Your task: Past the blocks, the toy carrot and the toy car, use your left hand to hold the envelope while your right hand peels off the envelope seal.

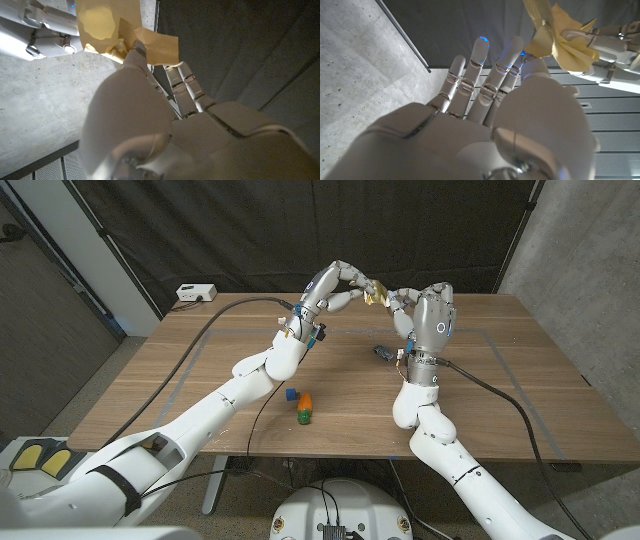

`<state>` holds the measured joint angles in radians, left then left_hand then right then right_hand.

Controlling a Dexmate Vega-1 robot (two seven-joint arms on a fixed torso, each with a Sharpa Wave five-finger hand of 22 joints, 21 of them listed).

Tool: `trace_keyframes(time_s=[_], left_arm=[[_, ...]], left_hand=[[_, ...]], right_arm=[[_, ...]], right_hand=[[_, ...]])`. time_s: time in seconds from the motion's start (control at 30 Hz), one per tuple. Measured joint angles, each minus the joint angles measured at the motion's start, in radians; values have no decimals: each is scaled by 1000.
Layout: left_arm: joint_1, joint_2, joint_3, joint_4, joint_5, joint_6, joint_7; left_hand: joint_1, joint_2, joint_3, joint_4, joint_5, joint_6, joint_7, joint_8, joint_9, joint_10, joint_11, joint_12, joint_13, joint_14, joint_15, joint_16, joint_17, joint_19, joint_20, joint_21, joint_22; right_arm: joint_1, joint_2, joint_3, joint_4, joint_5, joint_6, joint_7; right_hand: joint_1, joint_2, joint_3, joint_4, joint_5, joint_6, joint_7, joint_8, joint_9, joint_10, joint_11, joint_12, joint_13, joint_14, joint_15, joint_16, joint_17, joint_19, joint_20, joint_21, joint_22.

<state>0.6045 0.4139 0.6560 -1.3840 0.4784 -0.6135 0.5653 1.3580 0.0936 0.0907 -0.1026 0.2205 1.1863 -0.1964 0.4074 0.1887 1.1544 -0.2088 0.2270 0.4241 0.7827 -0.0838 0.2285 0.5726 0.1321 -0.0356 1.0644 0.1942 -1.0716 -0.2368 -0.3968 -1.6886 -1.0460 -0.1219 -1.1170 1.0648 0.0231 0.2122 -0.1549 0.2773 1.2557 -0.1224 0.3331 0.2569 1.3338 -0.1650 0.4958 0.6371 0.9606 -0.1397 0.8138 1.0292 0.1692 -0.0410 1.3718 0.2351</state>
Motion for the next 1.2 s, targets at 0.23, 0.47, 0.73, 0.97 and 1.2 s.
trace_keyframes(time_s=[0.23,0.47,0.73,0.97,1.2], left_arm=[[0,-2,-2,8,0,-1,3],[3,-2,-3,10,0,-3,6],[6,-2,-6,11,0,-8,15],[19,5,-15,4,2,-7,24],[32,15,-23,-9,7,2,29]], left_hand=[[5,2,-1,-1,0,3,3,-1,0,0,0,-1,1,0,0,0,5,0,0,0,0],[6,1,-9,2,0,4,4,-1,0,0,0,-1,1,6,-6,0,5,0,0,0,0],[8,0,-9,2,0,4,4,-1,0,0,0,-4,1,5,-6,-8,9,0,0,0,0],[8,0,-10,2,0,7,7,-9,0,0,0,-4,1,5,-5,-8,9,0,0,5,0],[9,1,-10,1,0,12,2,-9,0,0,0,-7,5,5,-5,-8,9,0,0,5,0]], right_arm=[[-23,115,109,36,-128,135,0],[-37,254,222,68,-222,223,0],[-37,356,304,97,-292,284,0],[-21,425,369,122,-355,316,0],[-3,468,411,139,-385,320,0]], right_hand=[[10,4,13,-2,-4,-7,11,4,5,4,-3,11,25,3,-3,11,30,0,0,16,0],[14,0,29,-3,-4,-7,21,4,6,4,-3,22,51,3,-3,11,47,0,0,29,0],[16,-3,45,-4,-8,-11,25,12,6,3,-3,22,56,-1,1,7,52,-4,4,37,-3],[16,-3,48,-6,-8,-12,26,12,6,3,-3,22,53,-1,1,7,57,-4,4,41,-8],[18,-4,62,-1,-9,-16,30,12,7,3,-3,18,53,-1,1,-1,60,-4,4,45,-12]])
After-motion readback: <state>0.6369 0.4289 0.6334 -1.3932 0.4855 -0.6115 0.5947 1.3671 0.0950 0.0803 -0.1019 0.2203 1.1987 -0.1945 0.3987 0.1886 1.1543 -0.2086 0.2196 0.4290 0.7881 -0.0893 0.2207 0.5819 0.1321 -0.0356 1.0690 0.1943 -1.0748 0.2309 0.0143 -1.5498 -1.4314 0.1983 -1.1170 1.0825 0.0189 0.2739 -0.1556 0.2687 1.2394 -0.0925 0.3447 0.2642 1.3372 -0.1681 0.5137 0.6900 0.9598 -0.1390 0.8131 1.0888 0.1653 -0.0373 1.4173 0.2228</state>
